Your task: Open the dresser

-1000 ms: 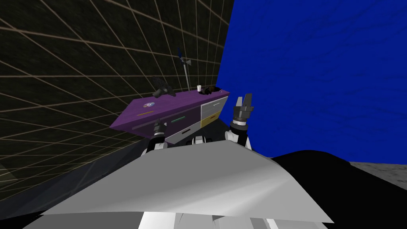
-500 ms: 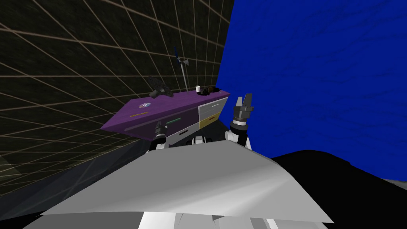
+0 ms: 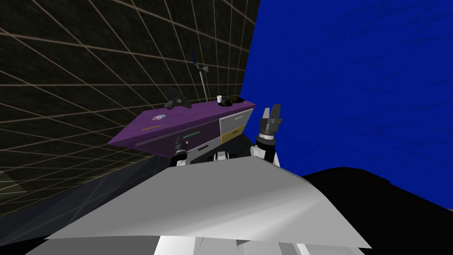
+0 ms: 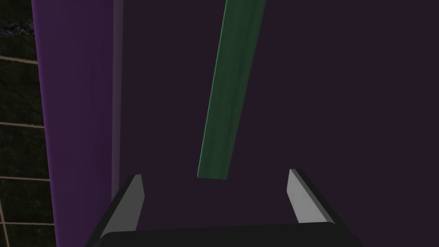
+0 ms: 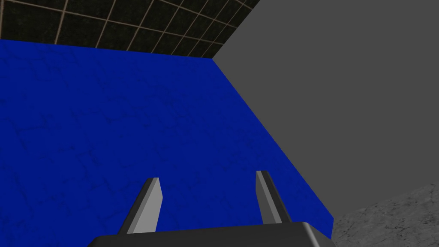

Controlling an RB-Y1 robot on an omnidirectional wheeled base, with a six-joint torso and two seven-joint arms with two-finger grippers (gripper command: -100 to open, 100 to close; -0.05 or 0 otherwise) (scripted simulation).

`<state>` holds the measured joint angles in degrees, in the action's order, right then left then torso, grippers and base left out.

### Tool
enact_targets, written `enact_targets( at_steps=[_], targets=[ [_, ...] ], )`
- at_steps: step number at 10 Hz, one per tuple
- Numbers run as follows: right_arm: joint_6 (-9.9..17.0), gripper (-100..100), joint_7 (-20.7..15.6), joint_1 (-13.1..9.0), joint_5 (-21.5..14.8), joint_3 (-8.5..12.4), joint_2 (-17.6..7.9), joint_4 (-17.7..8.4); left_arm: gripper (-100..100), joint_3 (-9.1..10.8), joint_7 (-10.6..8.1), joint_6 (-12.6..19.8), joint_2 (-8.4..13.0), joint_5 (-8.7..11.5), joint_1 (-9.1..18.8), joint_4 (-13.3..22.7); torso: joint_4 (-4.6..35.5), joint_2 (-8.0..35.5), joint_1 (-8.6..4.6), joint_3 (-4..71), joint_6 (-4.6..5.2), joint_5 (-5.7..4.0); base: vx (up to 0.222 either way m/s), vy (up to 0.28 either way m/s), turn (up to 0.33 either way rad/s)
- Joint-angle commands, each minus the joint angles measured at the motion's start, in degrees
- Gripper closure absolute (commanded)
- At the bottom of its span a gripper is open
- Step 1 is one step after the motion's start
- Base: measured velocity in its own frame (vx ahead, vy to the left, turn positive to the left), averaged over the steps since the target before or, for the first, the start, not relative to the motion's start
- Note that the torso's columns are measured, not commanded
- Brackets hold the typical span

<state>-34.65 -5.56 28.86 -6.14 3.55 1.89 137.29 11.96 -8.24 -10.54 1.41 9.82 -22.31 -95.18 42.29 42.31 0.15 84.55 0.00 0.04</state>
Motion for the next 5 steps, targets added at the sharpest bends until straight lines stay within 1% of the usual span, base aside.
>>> enact_targets(
  at_steps=[1, 2, 4, 5],
  targets=[
    [0.0, 0, 0.0, 0.0, 0.0, 0.0, 0.0, 0.0, 100, -0.26, -0.08, 0.3, 0.0, 0.0, -0.9, -1.1, 0.0, 0.0, -0.08, 0.0, 0.0, -0.02, -0.097, -0.045, 0.006],
    [0.0, 0, 0.0, 0.0, 0.0, 0.0, 0.0, 0.0, 100, -0.32, -0.1, 0.4, 0.1, 0.0, -1.1, -1.4, 0.1, 0.2, -0.28, -0.1, 0.0, -0.07, -0.181, -0.069, 0.016],
    [0.0, 0, 0.0, 0.0, 0.0, 0.0, 0.0, 0.0, 100, -0.58, -0.18, 0.7, 0.1, 0.1, -1.9, -2.5, 0.1, 0.2, -0.4, -0.2, 0.01, -0.11, -0.178, -0.119, 0.007],
    [0.0, 0, 0.0, 0.0, 0.0, 0.0, 0.0, 0.0, 100, -0.5, -0.15, 0.5, 0.1, 0.1, -1.7, -2.1, 0.0, 0.1, -0.27, 0.0, 0.0, -0.09, -0.087, -0.052, 0.004]
  ],
)
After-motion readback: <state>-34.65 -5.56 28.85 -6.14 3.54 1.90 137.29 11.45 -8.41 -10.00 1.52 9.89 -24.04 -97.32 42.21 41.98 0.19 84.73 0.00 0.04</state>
